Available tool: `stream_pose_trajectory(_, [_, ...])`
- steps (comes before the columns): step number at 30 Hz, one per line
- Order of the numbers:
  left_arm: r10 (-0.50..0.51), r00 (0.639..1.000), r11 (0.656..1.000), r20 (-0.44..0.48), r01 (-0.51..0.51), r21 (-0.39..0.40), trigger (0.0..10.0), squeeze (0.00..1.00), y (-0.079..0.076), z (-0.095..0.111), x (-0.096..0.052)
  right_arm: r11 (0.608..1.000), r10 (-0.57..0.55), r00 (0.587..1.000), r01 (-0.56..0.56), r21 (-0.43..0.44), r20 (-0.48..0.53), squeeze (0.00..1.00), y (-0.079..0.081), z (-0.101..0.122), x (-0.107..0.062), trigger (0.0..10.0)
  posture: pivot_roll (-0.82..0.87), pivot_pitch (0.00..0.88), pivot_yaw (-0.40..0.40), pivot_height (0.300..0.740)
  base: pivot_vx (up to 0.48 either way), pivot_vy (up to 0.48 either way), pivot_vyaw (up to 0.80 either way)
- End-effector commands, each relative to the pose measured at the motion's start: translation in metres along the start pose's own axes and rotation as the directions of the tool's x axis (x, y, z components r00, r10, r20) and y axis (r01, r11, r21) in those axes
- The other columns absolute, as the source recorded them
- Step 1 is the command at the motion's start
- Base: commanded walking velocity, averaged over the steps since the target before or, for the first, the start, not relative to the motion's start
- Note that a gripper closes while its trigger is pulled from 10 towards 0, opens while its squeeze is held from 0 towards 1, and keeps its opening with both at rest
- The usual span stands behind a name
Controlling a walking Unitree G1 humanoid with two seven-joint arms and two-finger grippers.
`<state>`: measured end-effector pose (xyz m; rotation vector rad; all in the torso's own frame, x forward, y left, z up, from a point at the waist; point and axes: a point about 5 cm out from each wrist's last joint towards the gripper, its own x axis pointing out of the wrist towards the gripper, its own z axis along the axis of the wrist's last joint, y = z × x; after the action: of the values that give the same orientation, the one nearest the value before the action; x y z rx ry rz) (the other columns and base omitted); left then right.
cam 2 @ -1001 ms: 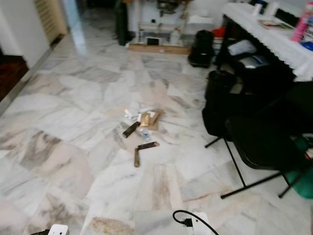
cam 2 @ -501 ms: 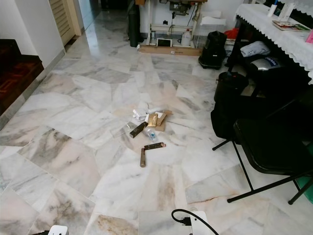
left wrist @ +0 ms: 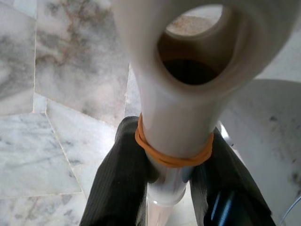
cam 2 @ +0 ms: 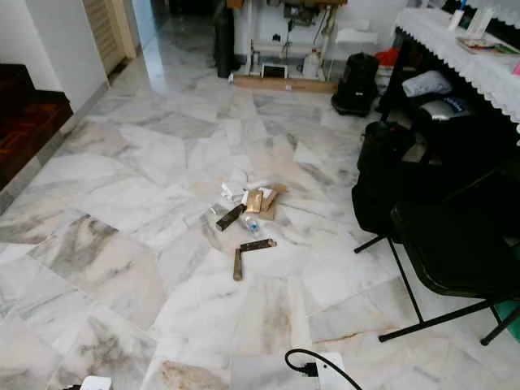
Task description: Sweep floor
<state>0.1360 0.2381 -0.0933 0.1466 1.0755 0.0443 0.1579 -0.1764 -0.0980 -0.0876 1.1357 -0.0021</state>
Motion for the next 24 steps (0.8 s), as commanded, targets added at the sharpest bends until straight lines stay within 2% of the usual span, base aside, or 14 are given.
stream_pose_trajectory(1, [0.060, 0.991, 0.988, 0.121, -0.041, -0.151, 10.0, 0.00, -0.0053, 0.0360, 0.0049, 0.989, 0.066, 0.970, -0.094, 0.113, 0.232, 0.00, 0.0077, 0.0454, -0.0014, 10.0, 0.03, 0.003, -0.082, 0.740, 0.289, 0.000, 0.00])
stream_pose_trajectory(9, [0.059, 0.991, 0.988, 0.116, -0.041, -0.151, 10.0, 0.00, -0.0053, 0.0343, 0.0048, 0.986, 0.058, 0.971, -0.092, 0.140, 0.230, 0.00, 0.0071, 0.0443, -0.0013, 10.0, 0.03, 0.005, -0.082, 0.740, 0.215, 0.000, 0.05])
stream_pose_trajectory(24, [0.062, 0.990, 0.989, 0.125, -0.044, -0.141, 10.0, 0.00, -0.0037, 0.0348, 0.0045, 0.987, 0.040, 0.972, -0.075, 0.145, 0.233, 0.00, 0.0054, 0.0452, -0.0013, 10.0, 0.03, 0.010, -0.080, 0.740, 0.000, 0.000, 0.00])
